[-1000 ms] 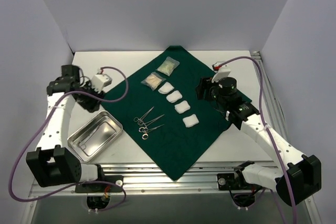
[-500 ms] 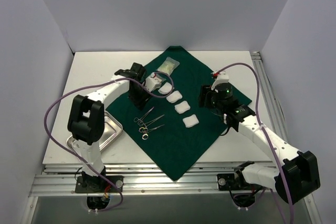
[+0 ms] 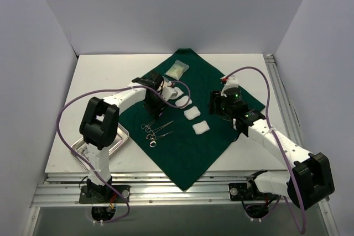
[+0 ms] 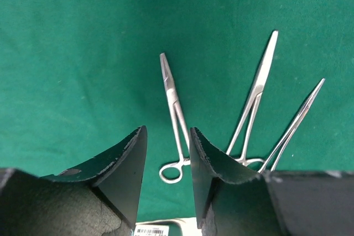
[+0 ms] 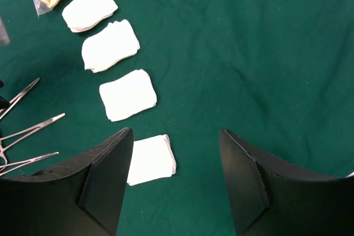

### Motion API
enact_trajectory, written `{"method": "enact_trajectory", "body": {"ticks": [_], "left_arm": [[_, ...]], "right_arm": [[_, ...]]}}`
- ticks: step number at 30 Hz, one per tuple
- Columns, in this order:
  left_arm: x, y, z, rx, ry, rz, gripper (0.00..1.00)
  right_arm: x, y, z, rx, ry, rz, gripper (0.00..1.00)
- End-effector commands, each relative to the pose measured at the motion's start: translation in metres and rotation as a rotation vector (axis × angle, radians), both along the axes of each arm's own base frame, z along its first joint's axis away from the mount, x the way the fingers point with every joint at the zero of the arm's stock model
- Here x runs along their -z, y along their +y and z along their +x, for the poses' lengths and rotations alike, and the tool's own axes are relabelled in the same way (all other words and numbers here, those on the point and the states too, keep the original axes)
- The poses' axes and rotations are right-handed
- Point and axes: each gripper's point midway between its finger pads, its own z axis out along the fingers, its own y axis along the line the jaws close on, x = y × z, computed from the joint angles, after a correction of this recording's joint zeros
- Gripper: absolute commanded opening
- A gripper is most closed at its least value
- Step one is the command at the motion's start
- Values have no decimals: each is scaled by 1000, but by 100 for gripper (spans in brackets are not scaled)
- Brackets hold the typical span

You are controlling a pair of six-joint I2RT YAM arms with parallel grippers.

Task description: Prepare the surgical pack

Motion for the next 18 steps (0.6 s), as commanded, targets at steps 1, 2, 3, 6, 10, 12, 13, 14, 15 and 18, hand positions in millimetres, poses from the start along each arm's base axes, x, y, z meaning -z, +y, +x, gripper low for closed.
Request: {"method": "enact_trajectory", "body": {"ticks": [1, 2, 3, 6, 10, 12, 13, 14, 15, 18], "left_arm": [[3, -9, 1, -3, -21, -6, 45], [5, -8, 1, -5, -20, 2, 45], [7, -7, 0, -9, -16, 7, 45], [15, -3, -5, -17, 5, 28, 45], [25, -1, -11, -23, 33, 44, 45], [32, 2, -13, -34, 41, 62, 44], [34, 5, -13, -42, 39, 78, 44], [37, 7, -14, -44, 43, 89, 44], [39, 8, -14, -45, 44, 95, 43], [41, 9, -13, -51, 35, 103, 42]], "right_arm": [[-7, -4, 3, 20, -31, -7, 59], [-8, -4, 3, 20, -32, -6, 59], [-8, -5, 2, 21, -31, -8, 59], [-9, -7, 1, 26, -36, -17, 59], [-10, -9, 1, 31, -39, -23, 59], [-9, -9, 1, 31, -36, -24, 59], [-11, -9, 1, 31, -40, -22, 59], [-11, -9, 1, 30, -39, -24, 59], [-11, -8, 1, 28, -40, -23, 59], [-14, -9, 2, 31, -47, -25, 59]]}}
